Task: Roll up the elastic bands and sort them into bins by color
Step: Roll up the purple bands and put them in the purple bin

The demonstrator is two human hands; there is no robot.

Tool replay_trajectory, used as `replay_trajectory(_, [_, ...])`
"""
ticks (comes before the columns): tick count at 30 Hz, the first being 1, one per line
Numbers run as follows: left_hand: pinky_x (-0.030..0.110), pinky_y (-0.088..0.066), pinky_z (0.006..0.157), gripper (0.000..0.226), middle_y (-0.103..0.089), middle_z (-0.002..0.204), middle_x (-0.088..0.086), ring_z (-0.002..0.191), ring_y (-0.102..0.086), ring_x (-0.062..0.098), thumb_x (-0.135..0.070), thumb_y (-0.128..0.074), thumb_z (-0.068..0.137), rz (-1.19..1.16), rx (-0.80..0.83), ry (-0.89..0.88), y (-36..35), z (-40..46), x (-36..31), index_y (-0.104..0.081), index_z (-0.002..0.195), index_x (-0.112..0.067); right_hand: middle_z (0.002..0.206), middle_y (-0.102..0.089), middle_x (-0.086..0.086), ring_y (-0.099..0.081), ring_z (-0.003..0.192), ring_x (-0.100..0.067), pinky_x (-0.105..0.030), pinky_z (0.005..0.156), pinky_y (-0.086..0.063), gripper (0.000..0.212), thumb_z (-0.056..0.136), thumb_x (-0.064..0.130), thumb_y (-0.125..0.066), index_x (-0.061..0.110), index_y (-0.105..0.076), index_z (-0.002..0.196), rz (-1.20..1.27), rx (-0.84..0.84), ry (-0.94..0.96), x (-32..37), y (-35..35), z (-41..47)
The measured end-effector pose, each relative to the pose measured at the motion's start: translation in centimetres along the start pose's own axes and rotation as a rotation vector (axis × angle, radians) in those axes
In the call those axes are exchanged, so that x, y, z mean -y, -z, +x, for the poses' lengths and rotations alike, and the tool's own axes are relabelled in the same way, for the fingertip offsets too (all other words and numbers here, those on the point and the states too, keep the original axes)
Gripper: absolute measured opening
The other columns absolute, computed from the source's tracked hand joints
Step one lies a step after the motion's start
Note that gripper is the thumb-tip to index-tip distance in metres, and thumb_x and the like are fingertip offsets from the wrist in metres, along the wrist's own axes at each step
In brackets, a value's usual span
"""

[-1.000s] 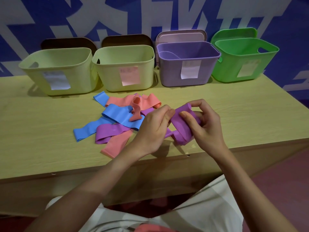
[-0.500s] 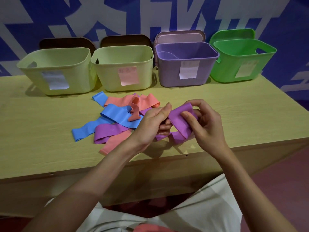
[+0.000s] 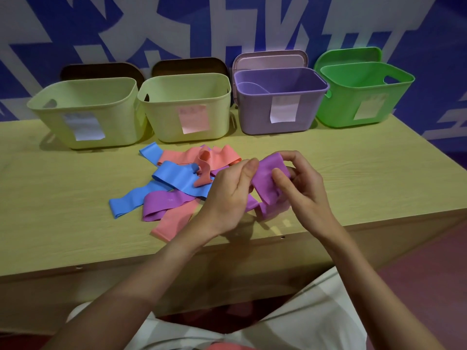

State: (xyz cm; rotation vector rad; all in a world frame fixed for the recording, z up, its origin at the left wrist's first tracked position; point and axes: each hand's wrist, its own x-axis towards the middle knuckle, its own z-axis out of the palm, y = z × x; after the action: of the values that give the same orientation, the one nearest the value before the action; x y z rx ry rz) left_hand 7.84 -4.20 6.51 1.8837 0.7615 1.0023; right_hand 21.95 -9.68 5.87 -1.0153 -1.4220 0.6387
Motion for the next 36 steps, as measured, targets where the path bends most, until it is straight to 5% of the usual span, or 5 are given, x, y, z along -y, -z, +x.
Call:
replay_trajectory(4, [0.022, -0.018, 0.044, 0.04, -0.024, 0.05, -0.012, 0.043, -0.021, 0.005, -0.031, -0.034, 0.102, -0.324, -0.018, 0.229, 0.0, 0.3, -0.8, -0.029, 0.064, -0.018, 0.065, -0.058, -0.003, -0.047, 0.054, -0.004, -0.014, 0.051, -0.035, 0.02, 0.093, 0.006, -0.057, 0.011, -0.056, 0.113, -0.076, -0.053, 0.01, -0.3, -0.2, 0.2])
replay_trajectory(10, [0.017, -0.016, 0.04, 0.045, -0.022, 0.047, -0.009, 0.04, -0.018, 0.005, -0.035, -0.035, 0.101, -0.573, 0.046, 0.382, -0.2, 0.4, -0.9, -0.028, 0.06, -0.017, 0.066, -0.06, -0.023, -0.05, 0.055, -0.041, -0.039, 0.048, -0.036, 0.018, 0.091, 0.012, -0.061, 0.014, -0.06, 0.109, -0.105, -0.068, 0.01, -0.7, 0.1, 0.6])
replay_trajectory(17, [0.022, -0.03, 0.05, 0.05, -0.037, 0.052, -0.006, 0.049, -0.035, 0.01, -0.046, -0.031, 0.1, -0.064, 0.058, 0.199, 0.2, 0.3, -0.1, -0.04, 0.064, -0.013, 0.057, -0.054, 0.004, -0.044, 0.05, -0.005, -0.016, 0.049, -0.034, 0.009, 0.09, 0.012, -0.062, 0.017, -0.057, 0.095, -0.099, -0.091, -0.021, -0.9, 0.3, 0.1])
replay_trajectory(25, [0.023, -0.029, 0.05, 0.034, -0.038, 0.055, -0.008, 0.054, -0.042, 0.014, -0.038, -0.028, 0.099, 0.379, -0.048, -0.195, 0.4, -0.2, 0.7, -0.036, 0.073, -0.018, 0.06, -0.052, -0.013, -0.042, 0.052, -0.028, -0.026, 0.048, -0.033, 0.009, 0.095, 0.013, -0.056, 0.011, -0.055, 0.103, -0.047, -0.03, -0.038, -0.4, 0.0, 0.1])
replay_trajectory(36, [0.014, -0.013, 0.04, 0.055, -0.018, 0.045, -0.009, 0.039, -0.012, 0.006, -0.037, -0.037, 0.099, -0.546, 0.062, 0.389, 0.0, -0.2, -1.5, -0.029, 0.046, -0.027, 0.056, -0.053, 0.001, -0.04, 0.046, -0.004, -0.017, 0.045, -0.03, 0.013, 0.094, 0.012, -0.057, 0.01, -0.056, 0.106, -0.099, -0.045, 0.01, -0.2, -0.1, 0.2])
